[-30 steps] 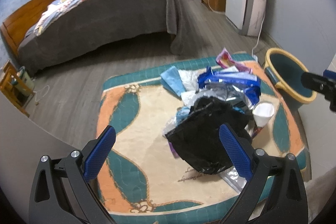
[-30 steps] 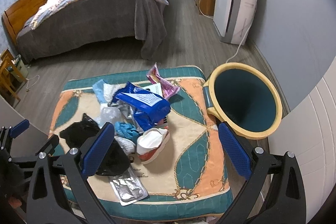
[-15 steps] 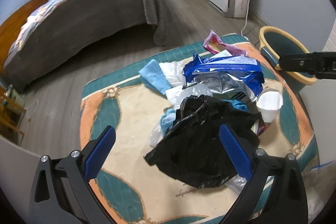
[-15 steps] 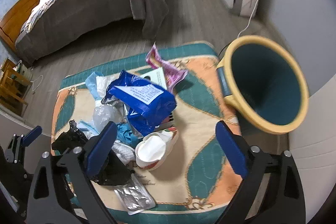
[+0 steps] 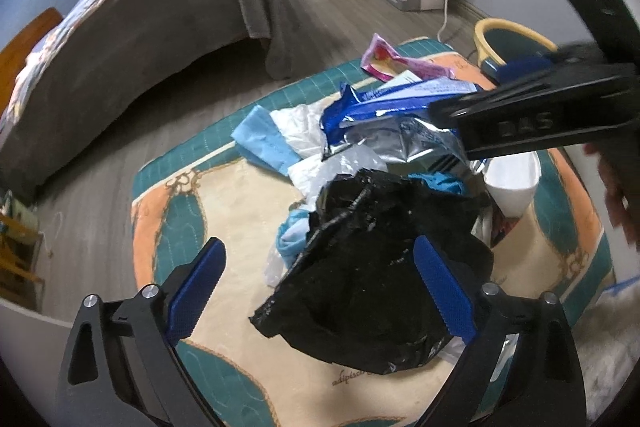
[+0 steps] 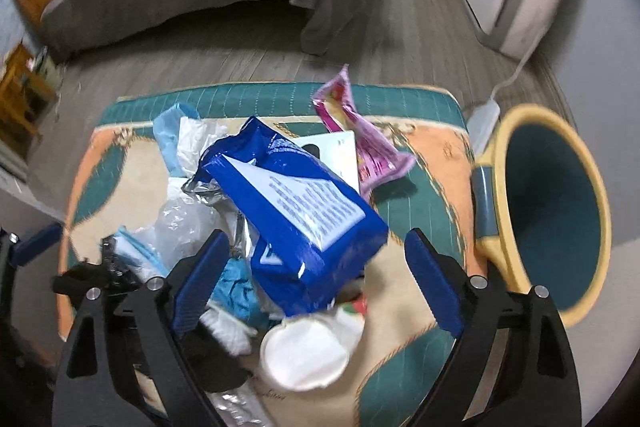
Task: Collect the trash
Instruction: 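Grasp the black plastic bag with the left tool while the right tool grasps the blue wipes packet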
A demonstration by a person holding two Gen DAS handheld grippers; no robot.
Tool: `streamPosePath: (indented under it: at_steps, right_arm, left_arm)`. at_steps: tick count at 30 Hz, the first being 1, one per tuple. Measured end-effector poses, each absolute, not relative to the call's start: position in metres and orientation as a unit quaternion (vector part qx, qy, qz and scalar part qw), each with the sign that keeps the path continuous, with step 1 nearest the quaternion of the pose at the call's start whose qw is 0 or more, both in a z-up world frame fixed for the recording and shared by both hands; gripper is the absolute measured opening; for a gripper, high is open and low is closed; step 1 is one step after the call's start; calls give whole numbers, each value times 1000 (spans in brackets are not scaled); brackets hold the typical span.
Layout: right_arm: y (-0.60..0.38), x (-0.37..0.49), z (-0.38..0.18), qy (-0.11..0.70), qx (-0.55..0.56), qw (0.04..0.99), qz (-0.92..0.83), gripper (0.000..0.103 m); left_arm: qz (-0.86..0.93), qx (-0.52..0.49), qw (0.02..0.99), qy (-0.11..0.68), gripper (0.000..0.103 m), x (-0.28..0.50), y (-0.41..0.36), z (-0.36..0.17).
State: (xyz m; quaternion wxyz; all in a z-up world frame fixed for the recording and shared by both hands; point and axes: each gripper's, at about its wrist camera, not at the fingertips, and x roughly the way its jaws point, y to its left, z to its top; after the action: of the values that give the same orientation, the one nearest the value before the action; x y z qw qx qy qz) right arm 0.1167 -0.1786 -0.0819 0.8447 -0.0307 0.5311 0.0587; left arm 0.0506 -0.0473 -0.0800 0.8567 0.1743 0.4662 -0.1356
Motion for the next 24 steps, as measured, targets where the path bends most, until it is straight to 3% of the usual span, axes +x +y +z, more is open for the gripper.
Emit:
streamPosePath:
  at_steps: [2, 3, 5, 7, 8, 14, 16, 24]
  right_arm:
    - [-173, 120, -88, 535, -47, 841, 64, 91]
    - [-172, 121, -91, 538, -51, 839, 66, 91]
    - [-172, 123, -98, 550, -53, 830, 72, 89]
    - [-171, 122, -103, 562, -57, 822, 75, 76]
    - [-171, 121, -106, 570, -53, 816, 81, 62]
    - [-175, 115, -105, 578, -36, 810, 92, 51]
    - [-176, 113, -102, 576, -32, 811, 91, 48]
    - [-182, 107, -69, 548, -10, 832, 88, 44]
  left_arm:
    - [-142, 174, 854, 470, 83, 50, -47, -81]
    - [-145, 177, 851, 473, 72, 50, -48, -82]
    - [-143, 188, 848, 474, 67, 49, -50, -84]
    - [-149, 201, 847, 469, 57, 47, -53, -84]
    - [-149, 206, 848, 466, 54, 46, -55, -83]
    - [-151, 205, 845, 470, 29, 47, -53, -81]
    - [-148, 203, 845, 473, 11, 49, -50, -80]
    - [-157, 155, 860, 460, 6, 47, -36, -58]
